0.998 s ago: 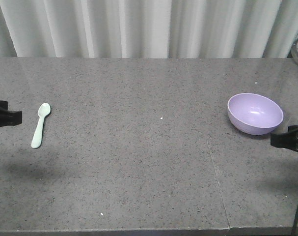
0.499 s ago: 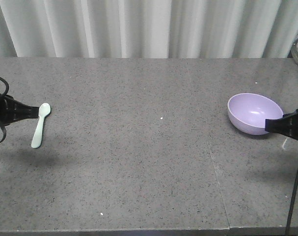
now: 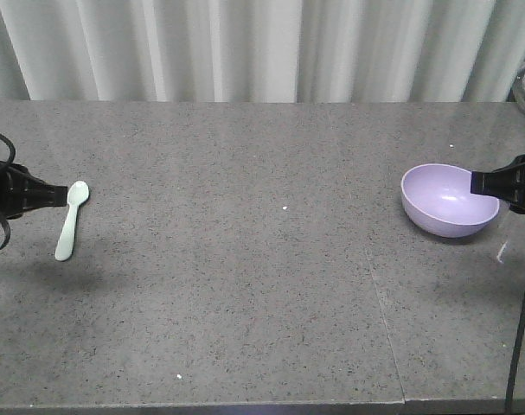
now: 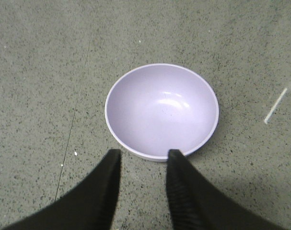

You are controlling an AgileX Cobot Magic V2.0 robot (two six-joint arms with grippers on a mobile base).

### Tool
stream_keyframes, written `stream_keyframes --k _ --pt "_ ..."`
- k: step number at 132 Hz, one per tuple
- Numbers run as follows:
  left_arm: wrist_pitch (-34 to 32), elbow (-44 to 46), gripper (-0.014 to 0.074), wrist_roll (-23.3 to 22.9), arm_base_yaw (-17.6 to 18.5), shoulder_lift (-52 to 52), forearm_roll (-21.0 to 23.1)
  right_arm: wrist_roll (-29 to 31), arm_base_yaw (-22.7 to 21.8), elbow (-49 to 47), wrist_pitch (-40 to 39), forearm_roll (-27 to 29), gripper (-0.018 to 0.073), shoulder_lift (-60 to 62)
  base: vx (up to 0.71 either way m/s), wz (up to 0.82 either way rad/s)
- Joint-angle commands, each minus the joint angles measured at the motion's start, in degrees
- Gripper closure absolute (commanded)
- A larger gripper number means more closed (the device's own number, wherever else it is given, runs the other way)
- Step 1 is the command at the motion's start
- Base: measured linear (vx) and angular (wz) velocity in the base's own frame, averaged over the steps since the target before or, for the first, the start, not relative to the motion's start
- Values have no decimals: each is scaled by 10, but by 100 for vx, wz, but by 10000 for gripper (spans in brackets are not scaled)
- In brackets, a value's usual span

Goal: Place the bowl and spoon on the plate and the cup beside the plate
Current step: 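Lower the left gripper over the white spoon, right gripper over the bowl, then close the left gripper on the white spoon handle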

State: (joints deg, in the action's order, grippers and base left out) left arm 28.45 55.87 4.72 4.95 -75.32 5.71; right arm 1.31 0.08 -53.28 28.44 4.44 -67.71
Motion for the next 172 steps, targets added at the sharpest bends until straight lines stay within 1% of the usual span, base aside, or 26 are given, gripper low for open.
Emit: stream_keyframes --k 1,3,8,11,18,19,27,37,45,46,47,52,77,93,102,115,130,146,172 --pt "-18 21 271 -4 4 14 5 -2 -1 -30 -2 -13 192 -1 0 0" --pt "-15 21 242 -8 4 14 5 -2 -1 -30 -2 -13 182 -3 0 0" --pt "-11 21 204 -12 4 14 5 -2 -1 -29 0 -13 172 -5 0 0" --pt "-6 21 159 -20 4 14 5 -2 -1 -29 0 -13 166 -6 0 0" --pt "1 21 110 -22 4 14 5 -2 -1 -29 1 -13 164 -7 0 0" --pt "2 21 88 -22 4 14 5 -2 -1 -29 1 -13 164 -7 0 0" --pt "5 21 36 -22 4 14 5 -2 -1 -29 -1 -13 164 -7 0 0" --pt "18 28 6 -24 4 11 5 -2 -1 -29 -1 -13 164 -7 0 0" --pt "50 54 6 -37 4 0 5 -2 -1 -29 0 -13 164 -7 0 0" --pt "46 51 6 -36 4 1 5 -2 -1 -29 0 -13 164 -7 0 0" --pt "58 61 7 -38 4 -3 5 -2 -1 -29 0 -13 164 -7 0 0" --pt "75 82 7 -40 4 -12 5 -2 -1 -29 0 -13 164 -7 0 0" --pt "242 233 6 -42 4 -107 4 -2 -1 -29 -16 -31 164 -10 0 0" --pt "302 307 13 -42 4 -173 4 -7 -1 -30 -12 -33 164 -27 0 0" --pt "316 337 19 -47 4 -206 -2 -13 -1 -30 -4 -33 164 -40 0 0" --pt "327 371 30 -67 4 -250 -16 -13 -1 -30 1 -33 164 -58 0 0" --pt "337 401 48 -70 4 -289 -18 -13 -1 -30 2 -33 164 -71 0 0" --pt "355 428 69 -71 4 -327 -34 -13 -1 -30 -2 -33 164 -76 0 0" --pt "355 441 77 -112 4 -353 -87 -13 -1 -30 -2 -38 164 -76 0 0"
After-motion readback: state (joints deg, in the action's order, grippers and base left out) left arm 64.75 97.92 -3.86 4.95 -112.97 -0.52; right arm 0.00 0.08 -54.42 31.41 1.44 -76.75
